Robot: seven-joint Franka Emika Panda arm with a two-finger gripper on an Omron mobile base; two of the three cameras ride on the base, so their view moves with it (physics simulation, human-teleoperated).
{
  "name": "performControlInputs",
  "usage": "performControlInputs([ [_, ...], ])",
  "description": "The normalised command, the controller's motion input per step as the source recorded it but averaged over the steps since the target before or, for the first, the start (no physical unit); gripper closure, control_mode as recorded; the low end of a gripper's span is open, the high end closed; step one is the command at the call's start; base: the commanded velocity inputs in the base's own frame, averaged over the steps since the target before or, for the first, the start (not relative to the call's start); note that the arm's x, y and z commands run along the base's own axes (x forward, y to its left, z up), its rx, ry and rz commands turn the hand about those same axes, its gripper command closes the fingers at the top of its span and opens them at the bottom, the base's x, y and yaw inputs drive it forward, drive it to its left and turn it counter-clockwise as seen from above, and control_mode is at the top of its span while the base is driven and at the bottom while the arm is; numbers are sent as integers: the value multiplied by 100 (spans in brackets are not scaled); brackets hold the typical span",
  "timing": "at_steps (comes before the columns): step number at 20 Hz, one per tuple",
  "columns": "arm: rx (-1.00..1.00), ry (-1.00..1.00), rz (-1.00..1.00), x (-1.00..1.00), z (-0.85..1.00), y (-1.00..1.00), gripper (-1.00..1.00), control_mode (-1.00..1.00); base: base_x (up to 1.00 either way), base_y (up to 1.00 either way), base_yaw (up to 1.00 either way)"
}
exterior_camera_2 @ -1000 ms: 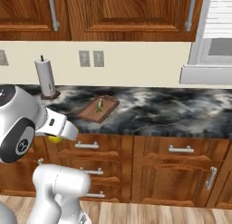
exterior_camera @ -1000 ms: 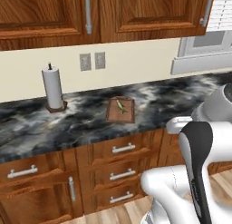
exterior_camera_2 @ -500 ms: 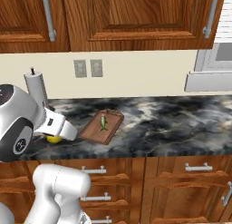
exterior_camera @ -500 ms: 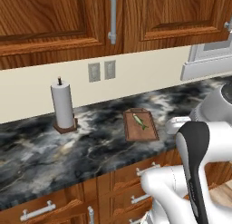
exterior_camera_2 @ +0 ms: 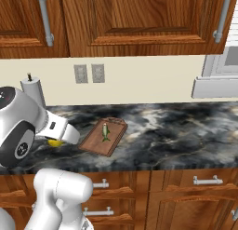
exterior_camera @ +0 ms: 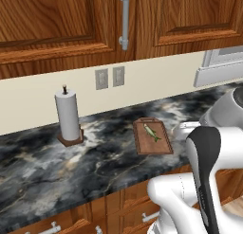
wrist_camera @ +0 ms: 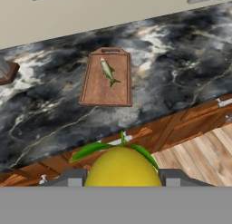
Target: Retrieve a lemon from the fridge and place it on the cutting board with the fish.
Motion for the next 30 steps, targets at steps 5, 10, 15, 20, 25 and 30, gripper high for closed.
performControlInputs([
  [5, 0, 0, 0, 4, 0, 0, 100, -100, 0, 0, 0],
  [10, 3, 1, 0, 45, -33, 0, 100, -100, 0, 0, 0],
  [15, 0, 5, -1, 59, -56, 11, 100, -100, 0, 0, 0],
  [20, 0, 16, -9, 63, -58, 26, 100, -100, 0, 0, 0],
  [25, 0, 7, -17, 74, -66, 13, 100, -100, 0, 0, 0],
  [30, 3, 11, -12, 90, -26, -13, 100, -100, 0, 0, 0],
])
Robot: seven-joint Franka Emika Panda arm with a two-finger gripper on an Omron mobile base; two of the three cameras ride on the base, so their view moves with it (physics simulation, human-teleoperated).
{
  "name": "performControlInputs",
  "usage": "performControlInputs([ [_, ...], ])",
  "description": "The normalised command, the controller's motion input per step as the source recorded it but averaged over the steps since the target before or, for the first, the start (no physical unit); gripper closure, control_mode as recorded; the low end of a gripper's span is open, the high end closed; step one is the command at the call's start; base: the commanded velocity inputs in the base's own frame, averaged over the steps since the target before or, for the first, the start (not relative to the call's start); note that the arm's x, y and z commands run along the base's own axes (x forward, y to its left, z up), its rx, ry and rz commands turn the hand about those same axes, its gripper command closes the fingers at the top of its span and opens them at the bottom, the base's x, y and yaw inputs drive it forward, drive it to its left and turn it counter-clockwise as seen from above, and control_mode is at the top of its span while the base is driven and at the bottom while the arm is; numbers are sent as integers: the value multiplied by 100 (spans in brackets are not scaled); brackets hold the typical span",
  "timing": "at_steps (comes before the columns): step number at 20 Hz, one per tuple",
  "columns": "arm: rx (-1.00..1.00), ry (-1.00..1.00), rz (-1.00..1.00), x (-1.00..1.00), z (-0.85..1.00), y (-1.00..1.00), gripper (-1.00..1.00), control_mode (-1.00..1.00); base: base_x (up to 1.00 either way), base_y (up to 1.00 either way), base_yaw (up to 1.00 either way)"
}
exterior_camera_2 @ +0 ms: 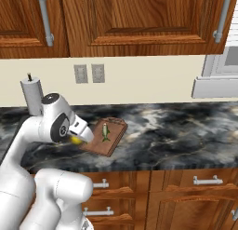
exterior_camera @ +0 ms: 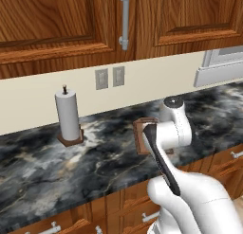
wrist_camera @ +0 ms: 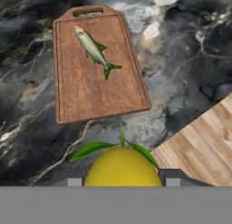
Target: Retrieve a lemon from the fridge and place it on the cutting board with the fish.
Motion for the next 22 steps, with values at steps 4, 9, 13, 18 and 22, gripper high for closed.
performControlInputs([
  [4, 15, 4, 0, 67, -31, 0, 100, -100, 0, 0, 0],
  [9, 19, 12, 0, 64, -24, 0, 100, -100, 0, 0, 0],
  [13, 0, 4, -3, 38, -39, -2, 100, -100, 0, 0, 0],
  [18, -9, 1, -7, 33, -27, 0, 100, -100, 0, 0, 0],
  [22, -11, 7, -16, 22, -24, 0, 100, -100, 0, 0, 0],
])
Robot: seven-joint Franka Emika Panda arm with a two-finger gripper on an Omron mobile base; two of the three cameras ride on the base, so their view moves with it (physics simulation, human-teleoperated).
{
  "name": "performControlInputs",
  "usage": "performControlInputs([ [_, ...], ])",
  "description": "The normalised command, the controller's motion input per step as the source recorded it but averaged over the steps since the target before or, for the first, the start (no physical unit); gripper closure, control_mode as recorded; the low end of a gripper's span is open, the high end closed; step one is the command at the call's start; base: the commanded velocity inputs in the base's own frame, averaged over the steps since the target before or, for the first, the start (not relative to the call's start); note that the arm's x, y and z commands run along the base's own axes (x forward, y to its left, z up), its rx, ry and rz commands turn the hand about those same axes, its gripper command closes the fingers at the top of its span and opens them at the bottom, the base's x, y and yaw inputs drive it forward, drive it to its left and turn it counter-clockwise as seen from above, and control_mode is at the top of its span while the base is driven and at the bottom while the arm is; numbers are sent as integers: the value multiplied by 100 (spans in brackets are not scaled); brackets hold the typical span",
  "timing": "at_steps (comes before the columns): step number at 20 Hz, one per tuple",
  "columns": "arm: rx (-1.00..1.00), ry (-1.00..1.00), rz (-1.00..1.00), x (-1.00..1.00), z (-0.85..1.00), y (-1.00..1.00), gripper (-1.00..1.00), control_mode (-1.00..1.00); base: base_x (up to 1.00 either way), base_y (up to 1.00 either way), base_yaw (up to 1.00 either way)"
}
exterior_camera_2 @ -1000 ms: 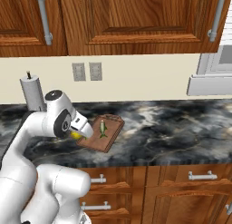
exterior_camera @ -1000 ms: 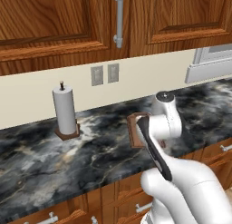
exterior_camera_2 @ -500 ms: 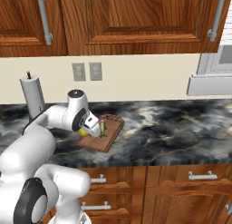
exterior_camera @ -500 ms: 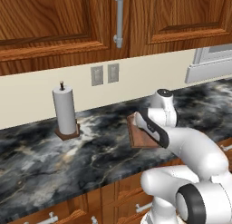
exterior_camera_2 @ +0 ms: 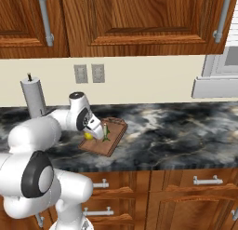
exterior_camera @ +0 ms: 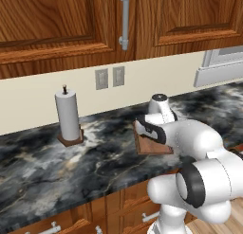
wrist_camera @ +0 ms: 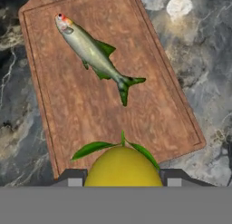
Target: Retrieve a lemon from the fridge and place it on the cutting board with the fish.
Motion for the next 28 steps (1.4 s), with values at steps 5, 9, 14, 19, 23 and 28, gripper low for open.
performControlInputs([
  [5, -1, 0, -5, 17, -17, 3, 100, -100, 0, 0, 0],
  [9, 0, 0, 0, 29, -28, 1, 100, -100, 0, 0, 0],
  [14, 0, 0, -3, 10, -32, -5, 100, -100, 0, 0, 0],
  [19, 0, 1, -2, 0, -29, -17, 100, -100, 0, 0, 0],
  [23, 0, 1, 0, 4, -6, -5, 100, -100, 0, 0, 0],
  [28, 0, 3, 0, 8, -15, 0, 100, -100, 0, 0, 0],
])
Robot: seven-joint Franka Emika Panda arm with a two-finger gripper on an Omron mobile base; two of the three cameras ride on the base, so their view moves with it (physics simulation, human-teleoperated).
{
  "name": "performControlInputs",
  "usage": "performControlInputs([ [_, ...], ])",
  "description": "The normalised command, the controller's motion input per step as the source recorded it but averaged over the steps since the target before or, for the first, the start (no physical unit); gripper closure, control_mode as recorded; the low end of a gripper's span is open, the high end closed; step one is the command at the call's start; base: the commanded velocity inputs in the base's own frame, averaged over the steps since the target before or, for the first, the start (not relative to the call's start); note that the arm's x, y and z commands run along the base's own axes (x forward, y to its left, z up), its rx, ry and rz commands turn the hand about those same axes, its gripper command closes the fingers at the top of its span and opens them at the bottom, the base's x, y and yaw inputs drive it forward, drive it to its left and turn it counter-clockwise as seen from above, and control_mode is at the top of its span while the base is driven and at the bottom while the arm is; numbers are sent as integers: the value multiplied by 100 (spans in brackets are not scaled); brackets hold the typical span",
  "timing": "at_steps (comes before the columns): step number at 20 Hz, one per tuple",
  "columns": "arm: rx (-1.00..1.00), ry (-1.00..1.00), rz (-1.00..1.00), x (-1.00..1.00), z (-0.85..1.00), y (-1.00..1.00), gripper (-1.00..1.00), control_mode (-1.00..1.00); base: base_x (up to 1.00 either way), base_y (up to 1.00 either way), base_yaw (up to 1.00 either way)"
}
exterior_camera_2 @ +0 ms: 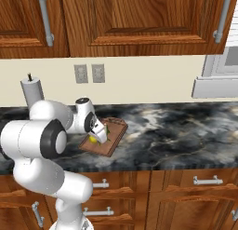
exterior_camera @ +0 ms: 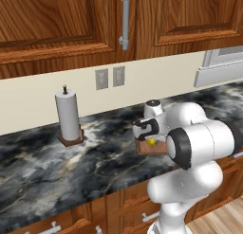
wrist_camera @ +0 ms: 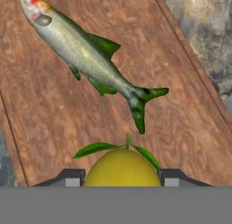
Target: Retrieve a lemon from the fridge and place it on the cutting board with the fish.
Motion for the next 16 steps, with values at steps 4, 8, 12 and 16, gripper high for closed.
performControlInputs([
  [4, 0, 2, 0, 2, -7, 0, -100, -100, 0, 0, 0],
  [8, 0, 0, 0, 0, 0, 0, -100, -100, 0, 0, 0],
  [12, 0, 0, 0, 0, 0, 0, -100, -100, 0, 0, 0],
  [16, 0, 0, 0, -1, 0, 0, -100, -100, 0, 0, 0],
])
